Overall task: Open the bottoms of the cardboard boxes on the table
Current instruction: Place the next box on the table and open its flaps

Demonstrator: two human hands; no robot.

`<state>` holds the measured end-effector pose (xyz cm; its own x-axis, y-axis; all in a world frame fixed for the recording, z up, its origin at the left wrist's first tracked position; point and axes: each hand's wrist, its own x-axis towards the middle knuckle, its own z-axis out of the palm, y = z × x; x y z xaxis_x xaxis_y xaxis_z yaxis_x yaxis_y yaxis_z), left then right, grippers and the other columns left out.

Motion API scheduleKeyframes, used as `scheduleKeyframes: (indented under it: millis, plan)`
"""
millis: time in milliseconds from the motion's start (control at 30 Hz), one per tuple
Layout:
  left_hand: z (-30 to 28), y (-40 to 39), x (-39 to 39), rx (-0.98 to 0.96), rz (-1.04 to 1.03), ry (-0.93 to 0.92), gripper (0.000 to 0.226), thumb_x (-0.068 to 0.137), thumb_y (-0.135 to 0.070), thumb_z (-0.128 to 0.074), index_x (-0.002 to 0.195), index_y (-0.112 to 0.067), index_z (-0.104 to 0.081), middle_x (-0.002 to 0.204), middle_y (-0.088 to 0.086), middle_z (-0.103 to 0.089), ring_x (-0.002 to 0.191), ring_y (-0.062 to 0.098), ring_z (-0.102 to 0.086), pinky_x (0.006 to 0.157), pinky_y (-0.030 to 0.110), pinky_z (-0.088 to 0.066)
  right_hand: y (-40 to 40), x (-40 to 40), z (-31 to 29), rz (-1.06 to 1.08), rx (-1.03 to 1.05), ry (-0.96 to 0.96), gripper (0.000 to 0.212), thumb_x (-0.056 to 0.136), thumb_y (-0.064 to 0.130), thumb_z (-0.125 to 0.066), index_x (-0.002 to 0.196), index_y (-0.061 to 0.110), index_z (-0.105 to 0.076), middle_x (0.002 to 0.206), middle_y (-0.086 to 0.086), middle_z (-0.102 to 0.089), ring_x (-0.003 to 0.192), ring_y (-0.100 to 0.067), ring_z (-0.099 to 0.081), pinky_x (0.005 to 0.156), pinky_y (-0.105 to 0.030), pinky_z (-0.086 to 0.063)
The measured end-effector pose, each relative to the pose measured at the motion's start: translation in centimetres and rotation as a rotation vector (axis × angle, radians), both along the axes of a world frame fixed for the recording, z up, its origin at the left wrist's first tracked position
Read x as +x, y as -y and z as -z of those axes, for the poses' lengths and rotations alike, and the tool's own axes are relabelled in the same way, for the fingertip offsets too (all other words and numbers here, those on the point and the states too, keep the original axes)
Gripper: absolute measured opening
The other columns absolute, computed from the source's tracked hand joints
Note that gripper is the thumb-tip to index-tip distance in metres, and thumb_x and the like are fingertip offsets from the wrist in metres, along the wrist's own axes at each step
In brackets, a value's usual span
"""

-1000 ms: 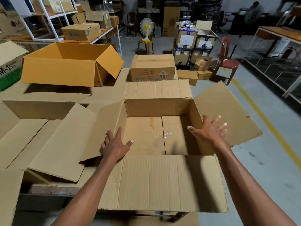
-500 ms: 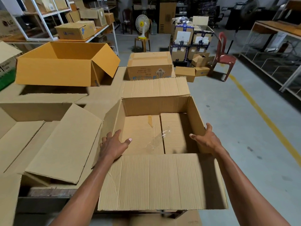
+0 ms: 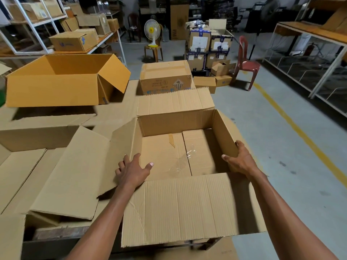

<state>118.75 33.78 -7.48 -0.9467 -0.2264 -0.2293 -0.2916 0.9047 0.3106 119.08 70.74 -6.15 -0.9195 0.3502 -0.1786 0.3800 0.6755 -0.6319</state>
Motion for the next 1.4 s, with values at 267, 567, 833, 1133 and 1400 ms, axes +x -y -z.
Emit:
scheduleKeyframes:
  millis: [267,567,833,1133,1400]
  plan:
    - [-3.2,-3.0,-9.0,-0.044,0.198,-0.113,0.080,0.091,-0.060,-0.055,0.157,-0.034,-0.019,0.167,0.004,-0.007,0.150,0.030,-0.012,0.114,0.050,-0.022,0.7,0.7,-0.2,0.007,0.060,-0.163,0.070,0.089,0.044,-0.069,0.149,0.020,-0.041,0.151,-0.011,-0.045,0.138,-0.031,-0.043,0.110,-0.054,-0.038]
    - [-4.0,-5.3,-21.8,-0.102,0.265,-0.066,0.085,0.091,-0.052,-0.062,0.158,-0.027,-0.016,0.165,0.005,-0.019,0.150,0.030,-0.020,0.115,0.049,-0.030,-0.1,1.5,1.0,0.030,0.017,-0.157,0.065,0.090,0.035,-0.071,0.147,0.021,-0.044,0.152,-0.008,-0.044,0.132,-0.030,-0.049,0.106,-0.048,-0.043]
    - [-1.5,-5.7,-24.7,-0.192,0.276,-0.010,0.084,0.087,-0.050,-0.067,0.155,-0.026,-0.024,0.159,0.004,-0.029,0.145,0.032,-0.027,0.115,0.050,-0.028,-1.2,1.5,0.9,-0.020,-0.013,-0.133,0.069,0.091,0.034,-0.070,0.151,0.022,-0.038,0.155,-0.009,-0.041,0.136,-0.030,-0.046,0.104,-0.042,-0.042]
    - [-1.6,-5.5,-24.8,-0.129,0.268,0.023,0.085,0.088,-0.047,-0.067,0.156,-0.026,-0.022,0.160,0.003,-0.025,0.146,0.031,-0.022,0.112,0.051,-0.031,-0.7,1.0,0.9,-0.019,0.005,-0.094,0.071,0.090,0.036,-0.071,0.152,0.022,-0.037,0.156,-0.009,-0.039,0.137,-0.031,-0.045,0.105,-0.044,-0.043]
    - [-1.5,-5.3,-20.5,0.095,0.254,-0.097,0.078,0.093,-0.047,-0.061,0.157,-0.024,-0.024,0.166,0.004,-0.017,0.152,0.028,-0.014,0.121,0.054,-0.017,-0.2,1.4,0.3,0.004,-0.032,-0.129,0.068,0.091,0.034,-0.071,0.150,0.023,-0.040,0.153,-0.010,-0.042,0.136,-0.030,-0.046,0.107,-0.046,-0.043]
